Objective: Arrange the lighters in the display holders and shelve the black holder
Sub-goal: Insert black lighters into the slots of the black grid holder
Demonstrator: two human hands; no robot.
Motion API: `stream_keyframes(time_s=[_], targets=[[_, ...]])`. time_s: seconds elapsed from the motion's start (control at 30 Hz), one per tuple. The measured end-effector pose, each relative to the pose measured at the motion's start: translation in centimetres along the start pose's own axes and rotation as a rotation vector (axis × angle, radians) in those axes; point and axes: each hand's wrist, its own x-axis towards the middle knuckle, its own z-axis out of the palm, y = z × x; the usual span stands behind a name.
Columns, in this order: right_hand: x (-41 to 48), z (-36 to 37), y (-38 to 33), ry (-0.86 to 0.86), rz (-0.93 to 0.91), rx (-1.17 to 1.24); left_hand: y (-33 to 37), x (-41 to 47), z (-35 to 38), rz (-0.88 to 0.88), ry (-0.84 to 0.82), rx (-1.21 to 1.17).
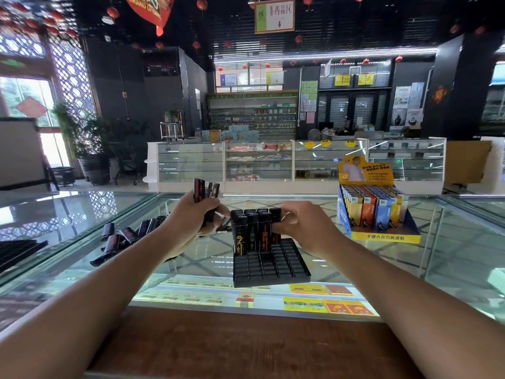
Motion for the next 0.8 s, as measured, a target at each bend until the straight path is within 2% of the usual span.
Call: stream_keyframes(time_s=[0.1, 0.2, 0.3, 0.4, 0.47, 0.57, 0.63, 0.8], targets=[[-0.1, -0.3, 0.3, -0.108, 0.003, 0.050, 0.6, 0.0, -0.3, 0.089, 0.031, 0.039], [-0.5, -0.7, -0.3, -0.111, 0.050, 0.116, 1.0, -0.1, -0.6, 0.170, 0.109, 0.092], [-0.9, -1.7, -1.3, 0.001, 0.025, 0.162, 1.1, -0.3, -0.4, 0.203, 0.162, 0.132], [-1.4, -2.6, -3.1, 0.220, -0.113, 0.212, 1.5, -0.8, 0.0, 0.289, 0.098, 0.195], [-1.7, -2.6, -4.5, 0.292, -0.200, 0.275, 2.0, -1.3, 0.3, 0.400, 0.061, 0.335], [-1.8, -1.8, -6.7, 0.284, -0.271, 0.329, 2.3, -2.0, 1.0, 0.517, 0.043, 0.580], [-1.8, -1.2, -7.5, 0.277, -0.288, 0.335, 2.5, -2.4, 1.5, 0.524, 0.042, 0.641], [-1.3, -1.5, -7.1, 0.315, -0.278, 0.399, 2.3, -2.5, 2.0, 0.486, -0.011, 0.496]])
